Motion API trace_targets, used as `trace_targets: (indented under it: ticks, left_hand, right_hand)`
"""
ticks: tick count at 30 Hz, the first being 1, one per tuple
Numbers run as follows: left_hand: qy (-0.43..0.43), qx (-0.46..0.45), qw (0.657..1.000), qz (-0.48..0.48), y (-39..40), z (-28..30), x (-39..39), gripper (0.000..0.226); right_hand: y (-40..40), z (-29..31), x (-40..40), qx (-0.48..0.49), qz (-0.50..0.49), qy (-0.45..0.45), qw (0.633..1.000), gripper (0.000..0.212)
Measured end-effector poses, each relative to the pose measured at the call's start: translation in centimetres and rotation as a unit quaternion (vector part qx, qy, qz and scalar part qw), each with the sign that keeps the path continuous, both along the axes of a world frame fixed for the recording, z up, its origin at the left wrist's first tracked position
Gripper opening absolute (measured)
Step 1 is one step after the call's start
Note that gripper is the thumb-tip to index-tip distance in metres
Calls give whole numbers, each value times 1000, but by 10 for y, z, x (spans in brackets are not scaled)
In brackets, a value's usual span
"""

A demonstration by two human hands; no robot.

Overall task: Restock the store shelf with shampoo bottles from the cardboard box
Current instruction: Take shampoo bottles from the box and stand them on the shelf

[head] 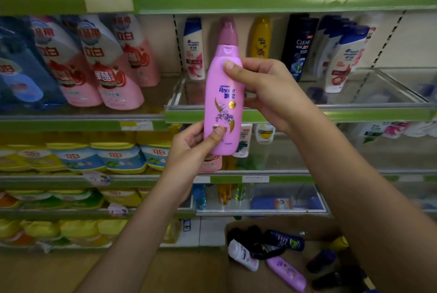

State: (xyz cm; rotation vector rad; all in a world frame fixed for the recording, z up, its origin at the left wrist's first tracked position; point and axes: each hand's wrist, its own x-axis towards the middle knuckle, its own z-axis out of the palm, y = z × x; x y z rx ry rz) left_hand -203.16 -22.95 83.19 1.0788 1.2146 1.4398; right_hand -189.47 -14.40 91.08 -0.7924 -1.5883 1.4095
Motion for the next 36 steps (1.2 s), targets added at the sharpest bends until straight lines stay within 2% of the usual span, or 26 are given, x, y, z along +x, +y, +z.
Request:
trace_targets:
  ticks: [8,13,20,24,30,36]
  left_hand:
    - [21,9,997,-70,36,-5,-26,27]
    - [122,23,988,-95,75,3,-28,21]
    - [234,45,969,-69,149,16,-36,36]
    - [262,55,963,-40,185,8,-43,33]
    - [280,43,958,-37,222,-10,-49,29]
    - [301,32,952,-34,246,-14,-53,33]
  right_hand:
    - [15,-6,-16,1,-40,9,999,25]
    - [44,-8,-11,-2,-64,16,998,28]
    - [100,-11,-16,23,-70,68,995,30]
    - [131,-24,-24,13,-87,107,990,38]
    - [162,-42,-33,24,-99,133,986,39]
    - [180,-42,-41,70,-101,99,988,44]
